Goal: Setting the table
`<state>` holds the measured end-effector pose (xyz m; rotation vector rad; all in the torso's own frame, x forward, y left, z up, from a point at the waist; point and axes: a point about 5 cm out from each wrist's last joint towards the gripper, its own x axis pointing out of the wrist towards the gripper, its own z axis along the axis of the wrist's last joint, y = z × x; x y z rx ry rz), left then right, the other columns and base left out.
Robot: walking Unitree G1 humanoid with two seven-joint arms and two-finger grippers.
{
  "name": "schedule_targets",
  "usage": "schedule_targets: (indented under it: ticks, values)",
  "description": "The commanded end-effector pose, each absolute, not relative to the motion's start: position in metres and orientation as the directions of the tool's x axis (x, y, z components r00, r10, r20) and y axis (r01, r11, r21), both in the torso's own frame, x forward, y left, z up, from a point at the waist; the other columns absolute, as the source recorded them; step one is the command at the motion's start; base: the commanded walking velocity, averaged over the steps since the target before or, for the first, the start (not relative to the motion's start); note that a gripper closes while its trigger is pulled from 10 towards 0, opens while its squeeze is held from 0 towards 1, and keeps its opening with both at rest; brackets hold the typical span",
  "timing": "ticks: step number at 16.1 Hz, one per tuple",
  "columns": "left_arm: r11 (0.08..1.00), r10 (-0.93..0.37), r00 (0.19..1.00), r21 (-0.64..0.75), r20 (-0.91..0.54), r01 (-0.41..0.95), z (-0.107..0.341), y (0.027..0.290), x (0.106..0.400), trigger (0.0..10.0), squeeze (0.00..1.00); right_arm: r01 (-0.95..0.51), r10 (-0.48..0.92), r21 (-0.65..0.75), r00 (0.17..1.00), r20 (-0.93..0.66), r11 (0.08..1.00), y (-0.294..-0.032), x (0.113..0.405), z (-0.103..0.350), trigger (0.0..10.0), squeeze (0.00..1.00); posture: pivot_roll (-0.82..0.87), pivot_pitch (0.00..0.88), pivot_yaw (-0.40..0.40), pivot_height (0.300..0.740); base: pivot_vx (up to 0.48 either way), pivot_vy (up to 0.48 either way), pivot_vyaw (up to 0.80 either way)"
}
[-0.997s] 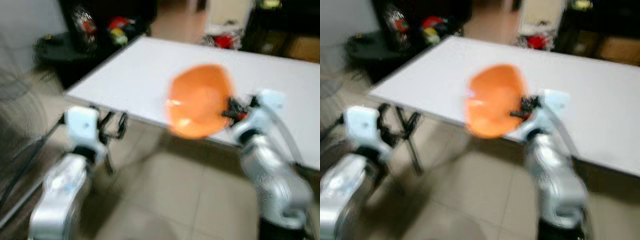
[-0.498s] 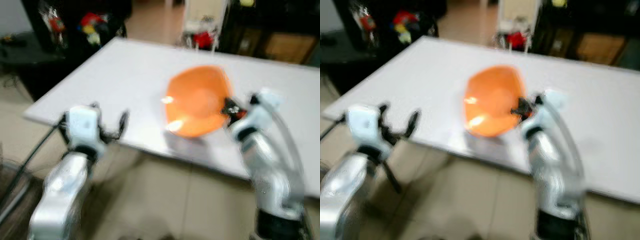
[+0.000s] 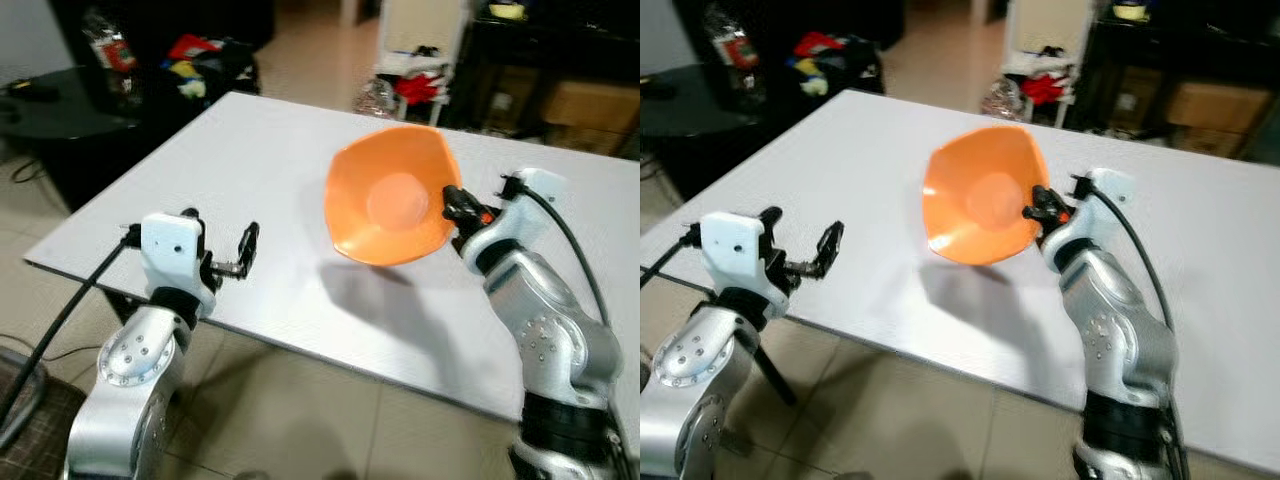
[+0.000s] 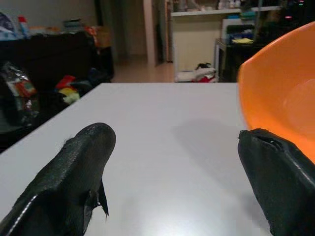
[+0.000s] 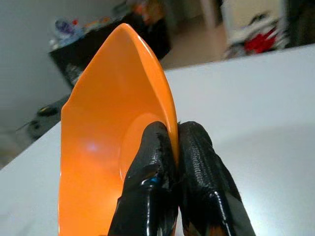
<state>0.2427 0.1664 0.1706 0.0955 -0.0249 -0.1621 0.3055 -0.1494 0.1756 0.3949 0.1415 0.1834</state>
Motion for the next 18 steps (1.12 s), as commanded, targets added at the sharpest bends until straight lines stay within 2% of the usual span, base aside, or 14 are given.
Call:
schedule_targets:
  ticks: [1, 5, 8, 11, 13, 16, 18]
  values:
    - [0.98, -0.172, 0.985, 0.102, 0.022, 0.169, 0.172, 0.166, 0.244, 10.0, 0.0, -0.186, 0.228, 0.401, 0.972, -0.058, 0.897, -0.147, 0.311, 0.184, 10.0, 0.0, 0.06, 0.0, -0.027, 0.74, 0.405, 0.0, 0.0]
    - [0.97, -0.223, 0.975, 0.104, 0.013, 0.22, 0.17, 0.163, 0.244, 10.0, 0.0, -0.151, 0.223, 0.422, 0.967, -0.124, 0.894, -0.151, 0.323, 0.177, 10.0, 0.0, 0.05, 0.0, -0.017, 0.74, 0.248, 0.0, 0.0]
    - [0.947, -0.306, 0.952, 0.103, -0.006, 0.305, 0.171, 0.16, 0.243, 10.0, 0.0, -0.154, 0.289, 0.545, 0.942, -0.171, 0.824, -0.144, 0.344, 0.172, 10.0, 0.0, 0.06, 0.0, 0.003, 0.74, 0.0, 0.0, 0.0]
    - [0.923, -0.36, 0.932, 0.13, -0.049, 0.363, 0.171, 0.164, 0.247, 10.0, 0.0, -0.069, 0.259, 0.619, 0.94, -0.222, 0.782, -0.145, 0.37, 0.17, 10.0, 0.0, 0.06, 0.0, 0.021, 0.74, 0.0, 0.0, 0.0]
    - [0.9, -0.402, 0.91, 0.136, -0.105, 0.413, 0.168, 0.169, 0.245, 10.0, 0.0, -0.058, 0.286, 0.67, 0.929, -0.235, 0.74, -0.134, 0.388, 0.167, 10.0, 0.0, 0.08, 0.0, 0.019, 0.74, 0.0, 0.0, 0.0]
    - [0.872, -0.457, 0.873, 0.111, -0.169, 0.477, 0.164, 0.172, 0.233, 10.0, 0.0, -0.062, 0.32, 0.671, 0.908, -0.269, 0.739, -0.113, 0.397, 0.159, 10.0, 0.0, 0.12, 0.0, 0.024, 0.74, 0.0, 0.0, 0.0]
    - [0.847, -0.493, 0.843, 0.104, -0.216, 0.522, 0.162, 0.174, 0.222, 10.0, 0.0, 0.0, 0.294, 0.695, 0.907, -0.303, 0.719, -0.105, 0.4, 0.153, 10.0, 0.0, 0.15, 0.0, 0.022, 0.74, 0.0, 0.0, 0.0]
